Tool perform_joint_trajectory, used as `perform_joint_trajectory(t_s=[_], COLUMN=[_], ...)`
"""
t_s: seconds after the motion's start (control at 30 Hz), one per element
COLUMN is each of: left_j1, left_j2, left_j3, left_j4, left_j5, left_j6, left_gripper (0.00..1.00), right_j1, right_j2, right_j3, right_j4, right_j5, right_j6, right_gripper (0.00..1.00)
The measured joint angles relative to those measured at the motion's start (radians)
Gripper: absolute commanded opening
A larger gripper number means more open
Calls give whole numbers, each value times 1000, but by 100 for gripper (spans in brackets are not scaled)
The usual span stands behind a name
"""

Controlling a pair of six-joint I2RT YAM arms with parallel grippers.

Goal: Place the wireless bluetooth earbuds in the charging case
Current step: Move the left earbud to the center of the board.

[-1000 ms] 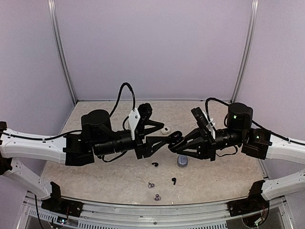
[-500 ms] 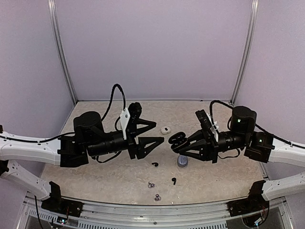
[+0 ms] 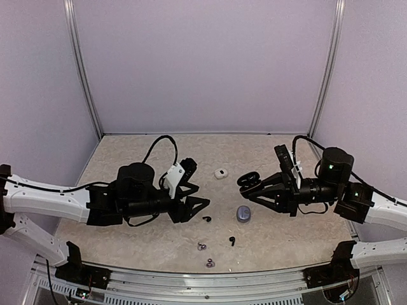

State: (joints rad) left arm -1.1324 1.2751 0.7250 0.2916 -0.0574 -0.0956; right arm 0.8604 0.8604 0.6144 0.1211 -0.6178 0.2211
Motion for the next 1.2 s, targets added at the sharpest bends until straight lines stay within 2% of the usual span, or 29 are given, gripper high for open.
perform_joint_trajectory(t_s=[0.27,0.57,0.7,0.87,1.03,1.2], left_j1=[-50,-201,-230,-251,-274,-262], left_j2=[290,583,679,708,706,665], left_j3=[165,394,447,447,446,375], left_j4=[-145,-205,-264,-292,-291,-284], left_j5=[-3,-129,-179,-195,-198,-207], left_j6=[-79,-228,-291,-345,-388,-417], left_gripper=[60,71,81,91,95,99], right_j1=[-88,-159,-169,-179,-183,-189], right_j2=[-86,-137,-146,-147,-154,-159], right_j3=[-8,-19,-21,-22,-22,-22], right_j4=[-34,-83,-94,-108,-126,-142], right_j5=[38,76,76,76,76,74], right_j6=[52,85,87,87,84,77], right_gripper=[0,0,0,0,0,0])
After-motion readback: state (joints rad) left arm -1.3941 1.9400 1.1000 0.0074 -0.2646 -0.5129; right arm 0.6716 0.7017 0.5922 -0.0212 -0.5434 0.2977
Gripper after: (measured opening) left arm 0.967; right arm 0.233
